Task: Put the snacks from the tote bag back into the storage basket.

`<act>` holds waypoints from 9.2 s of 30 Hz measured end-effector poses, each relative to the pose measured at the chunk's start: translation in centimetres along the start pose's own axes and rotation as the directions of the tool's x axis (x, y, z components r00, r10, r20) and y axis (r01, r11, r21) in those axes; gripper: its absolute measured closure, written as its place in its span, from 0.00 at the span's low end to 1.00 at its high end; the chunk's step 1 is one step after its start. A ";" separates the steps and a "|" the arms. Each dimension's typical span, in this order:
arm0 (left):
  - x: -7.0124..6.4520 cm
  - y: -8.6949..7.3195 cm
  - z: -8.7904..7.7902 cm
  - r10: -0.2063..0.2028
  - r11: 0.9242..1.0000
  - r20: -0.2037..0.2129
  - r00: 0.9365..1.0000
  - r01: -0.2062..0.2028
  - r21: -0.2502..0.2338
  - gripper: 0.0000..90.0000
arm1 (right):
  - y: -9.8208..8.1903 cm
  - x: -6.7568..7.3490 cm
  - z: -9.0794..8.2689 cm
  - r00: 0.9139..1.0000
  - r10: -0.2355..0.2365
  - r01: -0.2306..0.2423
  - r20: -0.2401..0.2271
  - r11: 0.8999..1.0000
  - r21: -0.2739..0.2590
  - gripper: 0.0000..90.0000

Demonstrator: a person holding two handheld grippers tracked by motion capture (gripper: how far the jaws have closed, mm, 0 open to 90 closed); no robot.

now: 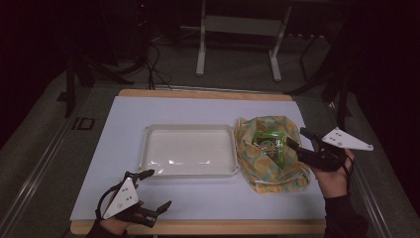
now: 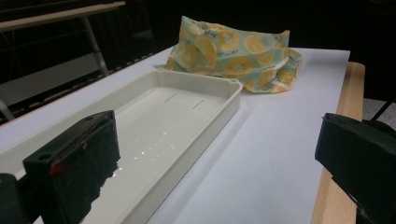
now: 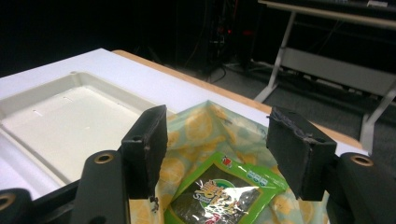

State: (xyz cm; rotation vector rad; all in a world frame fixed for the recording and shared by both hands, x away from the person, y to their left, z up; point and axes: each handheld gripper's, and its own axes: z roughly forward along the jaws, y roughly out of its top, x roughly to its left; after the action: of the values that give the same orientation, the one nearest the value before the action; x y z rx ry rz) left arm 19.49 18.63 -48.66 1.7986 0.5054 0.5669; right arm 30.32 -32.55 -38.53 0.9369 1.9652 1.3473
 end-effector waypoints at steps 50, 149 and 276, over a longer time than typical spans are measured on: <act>0.0 -0.1 0.3 0.012 1.000 -0.005 1.000 -0.012 0.026 0.00 | -5.4 -5.0 7.6 0.952 0.289 -0.306 0.101 0.891 0.336 0.62; -0.3 -0.1 0.5 0.045 0.998 0.003 0.999 -0.045 0.047 0.00 | -6.1 -6.2 8.6 0.868 0.454 -0.492 0.203 0.728 0.476 0.99; -0.6 -0.1 0.8 0.073 0.995 0.000 0.997 -0.073 0.067 0.00 | 8.5 -2.4 3.0 0.886 0.461 -0.461 0.045 0.866 0.194 0.99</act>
State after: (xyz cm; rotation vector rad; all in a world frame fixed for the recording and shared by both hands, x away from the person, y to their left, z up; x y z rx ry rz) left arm 19.55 17.68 -49.04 1.8865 0.4664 0.6085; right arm 35.98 -30.74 -31.33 1.5839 1.9795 1.4089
